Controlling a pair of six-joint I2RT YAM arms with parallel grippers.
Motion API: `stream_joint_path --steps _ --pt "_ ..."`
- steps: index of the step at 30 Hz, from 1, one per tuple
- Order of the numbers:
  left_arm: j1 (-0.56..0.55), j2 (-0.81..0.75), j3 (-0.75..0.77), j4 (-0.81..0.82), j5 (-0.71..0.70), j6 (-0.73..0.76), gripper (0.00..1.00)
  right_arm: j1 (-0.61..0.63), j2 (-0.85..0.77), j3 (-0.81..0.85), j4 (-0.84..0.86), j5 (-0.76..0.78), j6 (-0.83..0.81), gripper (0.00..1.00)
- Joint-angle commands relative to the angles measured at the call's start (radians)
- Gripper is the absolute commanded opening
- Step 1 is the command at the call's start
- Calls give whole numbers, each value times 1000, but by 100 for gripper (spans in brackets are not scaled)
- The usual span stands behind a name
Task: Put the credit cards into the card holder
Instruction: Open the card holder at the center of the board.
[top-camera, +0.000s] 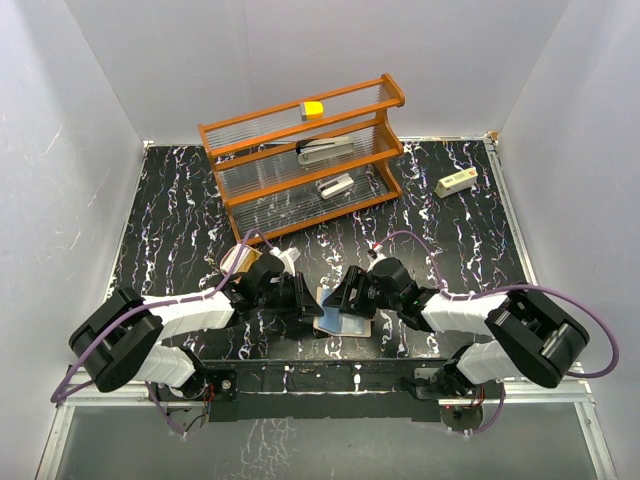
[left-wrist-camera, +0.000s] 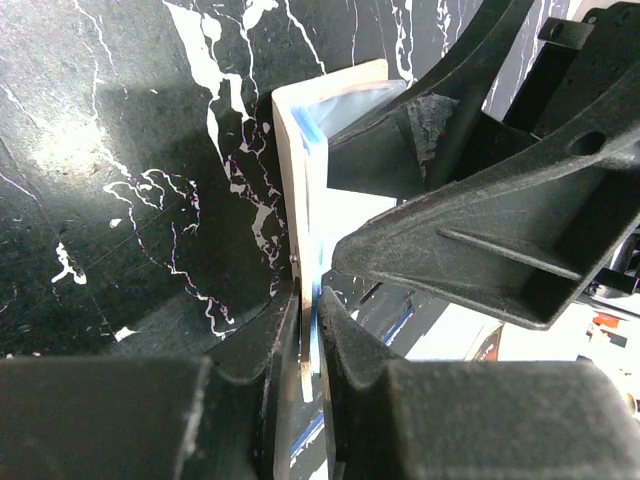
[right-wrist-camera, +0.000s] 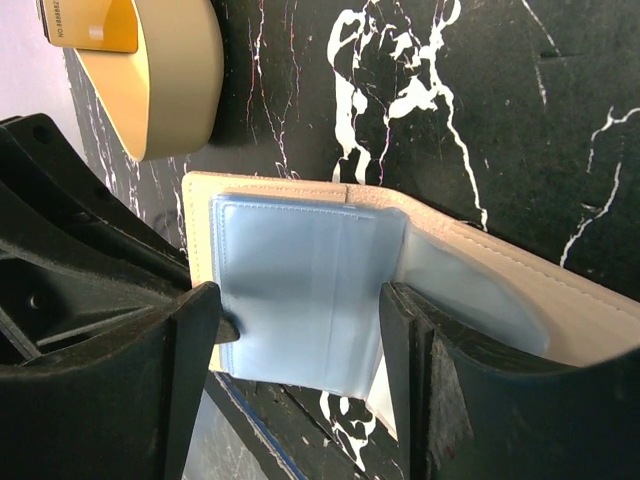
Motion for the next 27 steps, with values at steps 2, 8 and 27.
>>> stream_joint_path --steps 2,8,27 --pt "-8 -34 5 -8 6 13 14 1 42 28 83 -23 16 62" --pt "-9 -41 9 -3 9 11 14 4 54 23 83 -15 10 57" --pt "-12 -66 -1 -31 -30 17 0 5 -19 28 -64 69 -58 36"
